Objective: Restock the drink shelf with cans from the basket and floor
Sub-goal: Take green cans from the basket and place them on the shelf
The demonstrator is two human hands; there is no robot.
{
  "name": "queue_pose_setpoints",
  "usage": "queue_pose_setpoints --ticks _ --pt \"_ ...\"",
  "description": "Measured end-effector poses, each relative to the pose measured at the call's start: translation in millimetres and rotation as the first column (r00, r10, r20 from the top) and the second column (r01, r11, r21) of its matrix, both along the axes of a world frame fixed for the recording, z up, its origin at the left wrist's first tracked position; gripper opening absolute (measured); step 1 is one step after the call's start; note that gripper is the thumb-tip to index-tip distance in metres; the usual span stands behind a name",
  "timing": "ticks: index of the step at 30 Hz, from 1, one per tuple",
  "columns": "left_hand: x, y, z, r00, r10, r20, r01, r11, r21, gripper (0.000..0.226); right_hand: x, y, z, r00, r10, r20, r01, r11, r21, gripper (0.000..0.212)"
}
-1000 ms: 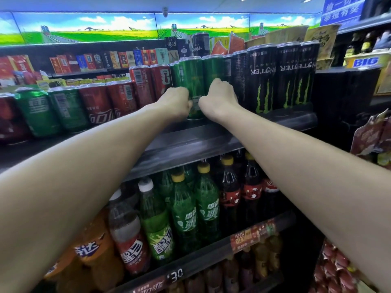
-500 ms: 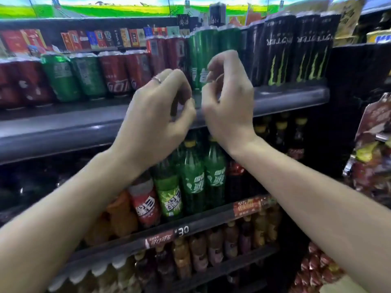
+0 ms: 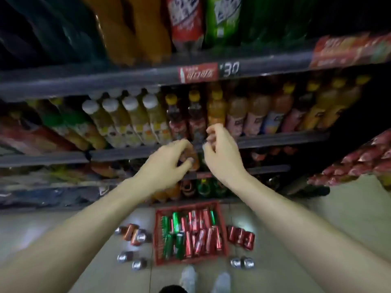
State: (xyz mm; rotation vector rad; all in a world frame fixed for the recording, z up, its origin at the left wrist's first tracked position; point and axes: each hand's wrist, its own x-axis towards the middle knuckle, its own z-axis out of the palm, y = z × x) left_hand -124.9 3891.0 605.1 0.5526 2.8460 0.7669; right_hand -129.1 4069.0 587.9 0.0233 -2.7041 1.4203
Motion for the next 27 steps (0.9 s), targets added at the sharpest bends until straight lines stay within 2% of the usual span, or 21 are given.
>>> queue_pose_setpoints --ticks 4,9,13,17,20,25,27 --pt "23.4 -30.2 -83.7 0.952 0.169 0.256 -0.171 0.985 -0.013 0.027 25.2 -20.7 -91.9 0.935 0.043 0.351 -0.064 0.997 0.048 0.033" --pt "50.3 -73.0 -205.1 0.841 0.313 0.441 -0.327 0.944 -0.047 0.027 54.1 -47.1 -216.1 0.811 0.045 0.584 -0.089 0.995 0.047 0.035" --pt "70.5 -113.1 -331.3 0.754 0.373 0.54 -0.378 0.92 -0.108 0.031 71.8 -79.5 -338.9 0.726 0.017 0.687 -0.064 0.997 0.043 0.033" --pt "97.2 -146.3 -467.3 0.697 0.4 0.595 -0.381 0.91 -0.164 0.045 95.4 -115.8 -473.7 0.59 0.051 0.806 -0.109 0.994 0.016 0.053" --pt "115.6 -161.9 -562.4 0.661 0.384 0.645 -0.348 0.918 -0.189 0.053 114.4 -137.1 -563.8 0.511 0.038 0.859 -0.133 0.99 0.036 0.05" --pt "121.8 -168.5 -686.2 0.662 0.355 0.66 -0.243 0.935 -0.259 0.056 132.4 -166.7 -681.2 0.466 0.035 0.884 -0.059 0.998 -0.008 0.039" --pt "117.1 -168.2 -722.5 0.672 0.352 0.652 -0.2 0.934 -0.297 0.058 135.0 -176.0 -717.0 0.495 0.031 0.868 -0.011 1.0 -0.029 0.036"
